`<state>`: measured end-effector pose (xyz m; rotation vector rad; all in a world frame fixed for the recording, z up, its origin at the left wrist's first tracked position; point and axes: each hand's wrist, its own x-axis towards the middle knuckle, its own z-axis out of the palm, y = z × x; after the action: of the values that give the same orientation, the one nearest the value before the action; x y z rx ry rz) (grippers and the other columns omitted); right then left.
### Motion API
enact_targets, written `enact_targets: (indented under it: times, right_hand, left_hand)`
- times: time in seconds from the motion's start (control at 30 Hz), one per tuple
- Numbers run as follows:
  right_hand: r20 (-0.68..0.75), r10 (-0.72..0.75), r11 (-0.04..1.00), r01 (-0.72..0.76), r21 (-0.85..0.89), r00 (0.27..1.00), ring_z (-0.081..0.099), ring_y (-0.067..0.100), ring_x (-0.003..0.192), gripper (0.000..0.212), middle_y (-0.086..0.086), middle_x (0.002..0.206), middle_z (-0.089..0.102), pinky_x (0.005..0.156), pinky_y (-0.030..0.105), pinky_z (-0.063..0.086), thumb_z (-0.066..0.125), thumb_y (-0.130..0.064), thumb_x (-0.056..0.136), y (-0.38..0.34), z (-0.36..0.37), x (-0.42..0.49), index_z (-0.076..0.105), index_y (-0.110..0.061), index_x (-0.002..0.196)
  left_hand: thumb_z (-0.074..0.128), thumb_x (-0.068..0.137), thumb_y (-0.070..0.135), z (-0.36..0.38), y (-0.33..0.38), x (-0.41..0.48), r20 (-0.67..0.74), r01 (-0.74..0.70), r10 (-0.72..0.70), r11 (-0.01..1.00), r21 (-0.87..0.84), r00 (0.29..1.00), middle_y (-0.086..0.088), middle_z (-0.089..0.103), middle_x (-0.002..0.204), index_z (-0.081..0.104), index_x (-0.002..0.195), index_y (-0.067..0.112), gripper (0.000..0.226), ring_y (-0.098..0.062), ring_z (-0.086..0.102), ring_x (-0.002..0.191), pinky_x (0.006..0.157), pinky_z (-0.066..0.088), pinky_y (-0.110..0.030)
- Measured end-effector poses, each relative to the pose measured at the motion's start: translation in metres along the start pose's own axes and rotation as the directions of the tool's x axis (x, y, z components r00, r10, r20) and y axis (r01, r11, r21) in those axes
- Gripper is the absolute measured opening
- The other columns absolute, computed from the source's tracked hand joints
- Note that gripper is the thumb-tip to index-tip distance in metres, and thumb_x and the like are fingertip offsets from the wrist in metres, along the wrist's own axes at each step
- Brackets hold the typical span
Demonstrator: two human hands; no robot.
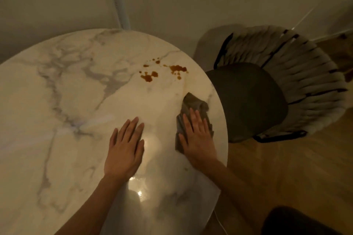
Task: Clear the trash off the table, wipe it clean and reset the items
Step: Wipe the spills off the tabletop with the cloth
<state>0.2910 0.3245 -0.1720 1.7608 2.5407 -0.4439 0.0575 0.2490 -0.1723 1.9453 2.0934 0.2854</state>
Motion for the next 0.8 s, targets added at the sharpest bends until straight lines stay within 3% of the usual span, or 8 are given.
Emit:
enact_targets:
  times: [0.1, 0.17, 0.27, 0.33, 0.4, 0.47, 0.53, 0.8]
  right_hand:
    - [-0.018, -0.025, 0.999, 0.026, 0.031, 1.000, -0.006, 0.025, 0.151, 0.066, 0.006, 0.164, -0.002, 0.122, 0.048, 0.004, 0.025, -0.052, 0.100, -0.030, 0.015, -0.056, 0.008, -0.023, 0.156]
    - [0.003, -0.183, 0.983, 0.183, 0.001, 0.983, 0.007, 0.027, 0.150, 0.067, 0.007, 0.164, 0.006, 0.122, 0.048, 0.010, 0.033, -0.053, 0.098, -0.048, 0.028, -0.103, 0.017, -0.022, 0.155]
    - [0.120, -0.536, 0.838, 0.544, -0.045, 0.836, 0.008, 0.024, 0.151, 0.063, 0.006, 0.163, 0.011, 0.120, 0.045, 0.013, 0.032, -0.052, 0.100, -0.034, 0.028, -0.137, 0.019, -0.024, 0.155]
    - [0.104, -0.643, 0.759, 0.650, -0.048, 0.759, 0.007, 0.023, 0.151, 0.060, 0.006, 0.162, 0.016, 0.120, 0.043, 0.011, 0.036, -0.048, 0.100, 0.000, 0.019, -0.115, 0.025, -0.024, 0.153]
    - [0.041, -0.559, 0.828, 0.560, -0.035, 0.828, 0.010, 0.025, 0.150, 0.060, 0.007, 0.161, 0.021, 0.121, 0.044, 0.010, 0.040, -0.045, 0.097, 0.033, 0.008, -0.077, 0.031, -0.022, 0.152]
    - [0.044, -0.352, 0.935, 0.353, -0.018, 0.935, -0.001, 0.021, 0.151, 0.062, 0.002, 0.163, 0.009, 0.122, 0.046, 0.008, 0.034, -0.048, 0.098, 0.060, -0.007, -0.034, 0.021, -0.027, 0.154]
    - [0.030, -0.163, 0.986, 0.164, -0.027, 0.986, -0.011, 0.015, 0.149, 0.061, -0.003, 0.163, -0.004, 0.122, 0.048, 0.005, 0.029, -0.049, 0.100, 0.074, -0.025, 0.014, 0.009, -0.032, 0.155]
    - [-0.098, -0.056, 0.996, 0.049, -0.073, 0.994, 0.001, 0.021, 0.151, 0.058, 0.006, 0.164, 0.008, 0.122, 0.039, 0.002, 0.030, -0.043, 0.102, 0.074, -0.044, 0.124, 0.015, -0.022, 0.155]
  left_hand:
    - [0.019, 0.099, 0.042, -0.003, 0.003, 0.003, 0.018, -0.004, 0.004, 1.000, 0.006, 1.000, 0.005, 0.016, 0.161, 0.026, 0.152, 0.025, 0.056, -0.011, 0.005, 0.149, 0.121, 0.009, -0.043]
    - [0.018, 0.099, 0.043, -0.004, 0.004, 0.002, 0.028, -0.017, 0.016, 1.000, 0.016, 0.999, 0.005, 0.016, 0.161, 0.026, 0.152, 0.025, 0.056, -0.011, 0.004, 0.149, 0.121, 0.008, -0.043]
    - [0.015, 0.100, 0.044, -0.005, 0.004, 0.003, 0.027, -0.026, 0.025, 0.999, 0.022, 0.999, 0.006, 0.012, 0.162, 0.022, 0.153, 0.025, 0.056, -0.011, 0.001, 0.149, 0.121, 0.006, -0.043]
    - [0.016, 0.100, 0.043, -0.007, 0.004, 0.005, 0.017, -0.034, 0.034, 0.999, 0.024, 0.999, 0.005, 0.014, 0.162, 0.023, 0.152, 0.025, 0.056, -0.012, 0.003, 0.149, 0.121, 0.007, -0.043]
    - [0.020, 0.099, 0.041, -0.006, 0.005, 0.006, 0.001, -0.039, 0.039, 0.999, 0.023, 0.999, 0.004, 0.018, 0.161, 0.029, 0.151, 0.024, 0.055, -0.013, 0.008, 0.149, 0.121, 0.009, -0.042]
    - [0.022, 0.099, 0.040, -0.003, 0.005, 0.002, 0.004, -0.038, 0.038, 0.999, 0.029, 0.999, 0.004, 0.020, 0.161, 0.031, 0.150, 0.024, 0.055, -0.013, 0.009, 0.149, 0.120, 0.009, -0.042]
    - [0.022, 0.099, 0.040, -0.003, 0.005, 0.004, 0.000, -0.030, 0.030, 0.999, 0.031, 1.000, 0.005, 0.018, 0.161, 0.030, 0.151, 0.025, 0.055, -0.012, 0.007, 0.149, 0.120, 0.009, -0.043]
    - [0.024, 0.100, 0.040, 0.000, 0.000, 0.003, -0.005, -0.031, 0.031, 0.999, 0.025, 1.000, 0.007, 0.017, 0.161, 0.027, 0.152, 0.027, 0.053, -0.012, 0.007, 0.150, 0.120, 0.008, -0.041]
